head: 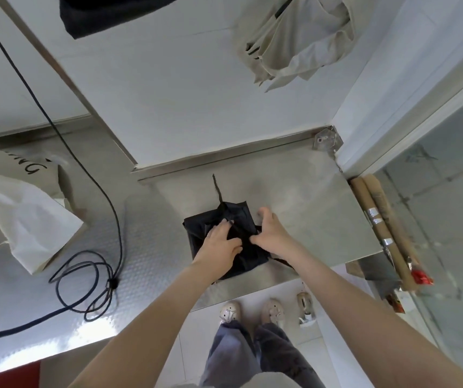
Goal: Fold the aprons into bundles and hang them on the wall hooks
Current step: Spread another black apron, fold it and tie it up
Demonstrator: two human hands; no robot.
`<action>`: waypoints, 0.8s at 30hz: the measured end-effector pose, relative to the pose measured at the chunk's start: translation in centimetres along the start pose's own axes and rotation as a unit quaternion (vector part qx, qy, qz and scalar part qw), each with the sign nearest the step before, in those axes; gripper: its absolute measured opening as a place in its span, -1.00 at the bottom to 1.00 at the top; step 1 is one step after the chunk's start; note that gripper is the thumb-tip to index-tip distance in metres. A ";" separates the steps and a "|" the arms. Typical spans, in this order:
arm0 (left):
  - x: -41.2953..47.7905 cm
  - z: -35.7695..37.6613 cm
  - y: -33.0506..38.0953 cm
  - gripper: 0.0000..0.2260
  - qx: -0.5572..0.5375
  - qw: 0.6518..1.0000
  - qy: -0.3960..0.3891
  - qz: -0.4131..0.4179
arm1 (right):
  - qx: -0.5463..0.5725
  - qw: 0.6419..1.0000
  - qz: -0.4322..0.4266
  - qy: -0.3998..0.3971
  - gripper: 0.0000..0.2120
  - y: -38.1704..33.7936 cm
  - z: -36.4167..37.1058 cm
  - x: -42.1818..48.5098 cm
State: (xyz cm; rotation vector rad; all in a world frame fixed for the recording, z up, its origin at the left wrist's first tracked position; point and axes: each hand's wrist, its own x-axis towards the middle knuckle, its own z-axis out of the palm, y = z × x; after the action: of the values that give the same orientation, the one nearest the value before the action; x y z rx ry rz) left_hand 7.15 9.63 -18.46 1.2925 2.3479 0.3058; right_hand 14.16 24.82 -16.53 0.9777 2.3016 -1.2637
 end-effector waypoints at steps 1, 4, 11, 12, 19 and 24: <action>0.0 0.1 0.0 -0.78 0.012 1.000 0.014 0.001 | -0.026 0.999 -0.014 0.018 -0.30 0.2 0.0 0.0; 0.0 0.3 -0.1 -0.90 0.052 0.990 0.131 0.006 | -0.152 0.984 -0.075 0.052 -0.27 -0.1 0.1 -0.1; 0.3 -1.6 -0.3 -0.76 -0.127 0.928 0.202 -0.287 | -0.189 0.961 -0.198 0.025 -0.35 -2.0 0.1 1.3; 0.5 -1.9 -0.5 -0.76 -0.163 0.924 0.184 -0.294 | -0.192 0.960 -0.202 0.015 -0.36 -2.3 0.2 1.6; 0.5 -3.3 -1.6 -0.79 -0.433 0.834 0.158 -0.303 | -0.103 0.974 -0.203 -0.009 -0.78 -3.4 -0.1 3.1; 0.5 -3.5 -1.5 -0.73 -0.500 0.782 0.187 -0.323 | -0.058 0.988 -0.131 -0.063 -0.81 -4.3 -0.5 3.4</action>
State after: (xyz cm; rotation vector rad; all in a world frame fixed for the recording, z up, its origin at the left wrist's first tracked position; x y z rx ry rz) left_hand 4.11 9.27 -16.13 -0.1050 2.1431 1.4111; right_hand 8.73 25.07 -15.60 0.5523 2.4301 -1.2326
